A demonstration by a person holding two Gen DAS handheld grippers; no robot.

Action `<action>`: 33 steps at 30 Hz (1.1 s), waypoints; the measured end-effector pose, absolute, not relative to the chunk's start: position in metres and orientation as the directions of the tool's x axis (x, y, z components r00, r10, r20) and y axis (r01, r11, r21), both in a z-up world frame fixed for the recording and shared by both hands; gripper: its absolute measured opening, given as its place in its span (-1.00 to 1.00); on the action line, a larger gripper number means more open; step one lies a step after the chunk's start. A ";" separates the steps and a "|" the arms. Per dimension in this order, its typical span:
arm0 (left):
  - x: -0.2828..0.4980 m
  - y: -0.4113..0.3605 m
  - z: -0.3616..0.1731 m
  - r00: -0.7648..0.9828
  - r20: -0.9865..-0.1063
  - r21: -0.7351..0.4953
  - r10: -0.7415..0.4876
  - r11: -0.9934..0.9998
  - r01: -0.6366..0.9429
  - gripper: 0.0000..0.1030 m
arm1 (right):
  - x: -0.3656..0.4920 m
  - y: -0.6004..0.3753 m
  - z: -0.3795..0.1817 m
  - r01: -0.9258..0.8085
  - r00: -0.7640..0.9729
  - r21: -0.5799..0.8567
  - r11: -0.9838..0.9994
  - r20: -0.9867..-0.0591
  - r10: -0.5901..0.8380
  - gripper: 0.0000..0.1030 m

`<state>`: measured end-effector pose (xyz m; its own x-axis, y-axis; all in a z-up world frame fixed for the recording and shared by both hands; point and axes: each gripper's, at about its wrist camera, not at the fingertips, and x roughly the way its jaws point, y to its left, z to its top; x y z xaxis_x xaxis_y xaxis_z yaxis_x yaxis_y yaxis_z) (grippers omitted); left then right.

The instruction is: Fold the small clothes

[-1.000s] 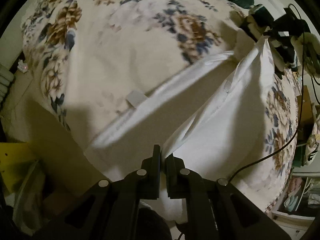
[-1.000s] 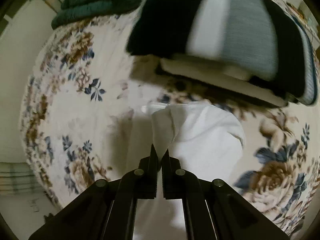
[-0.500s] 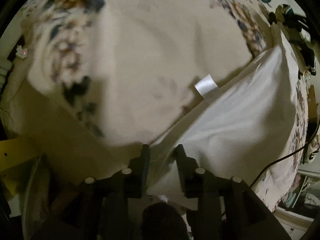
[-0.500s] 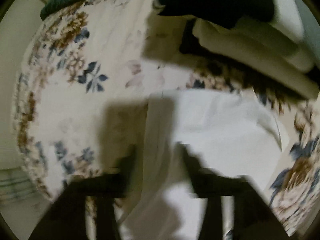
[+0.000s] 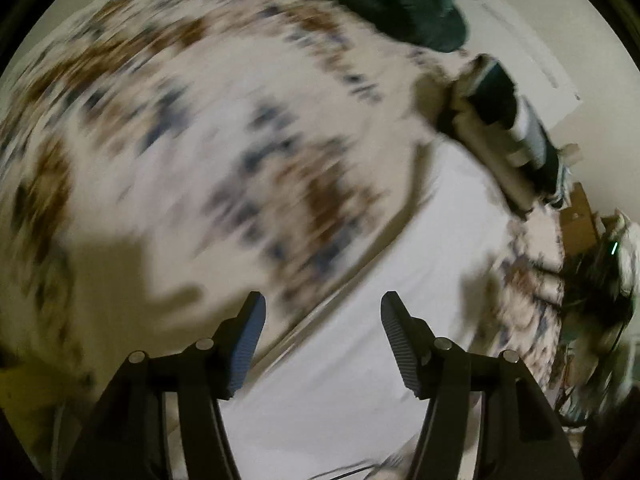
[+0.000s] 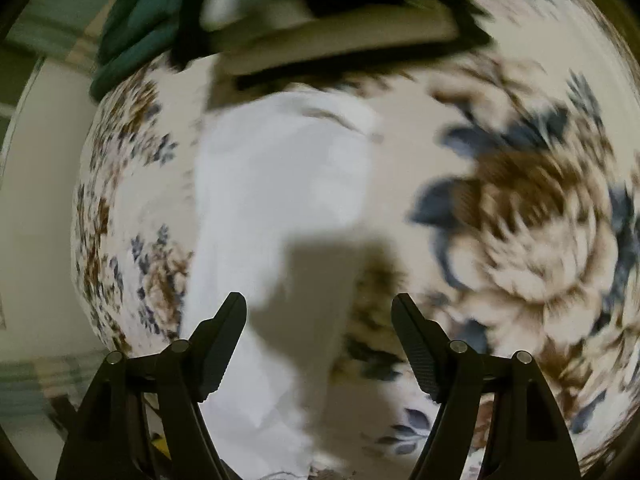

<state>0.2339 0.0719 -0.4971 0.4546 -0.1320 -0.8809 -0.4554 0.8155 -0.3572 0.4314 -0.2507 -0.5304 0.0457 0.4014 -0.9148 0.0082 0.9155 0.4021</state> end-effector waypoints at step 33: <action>0.534 0.048 -0.604 0.287 -0.833 -0.528 -0.474 0.835 -0.153 0.12 | 0.543 -0.280 -0.649 0.430 0.214 0.687 0.586 -0.708 0.673 0.02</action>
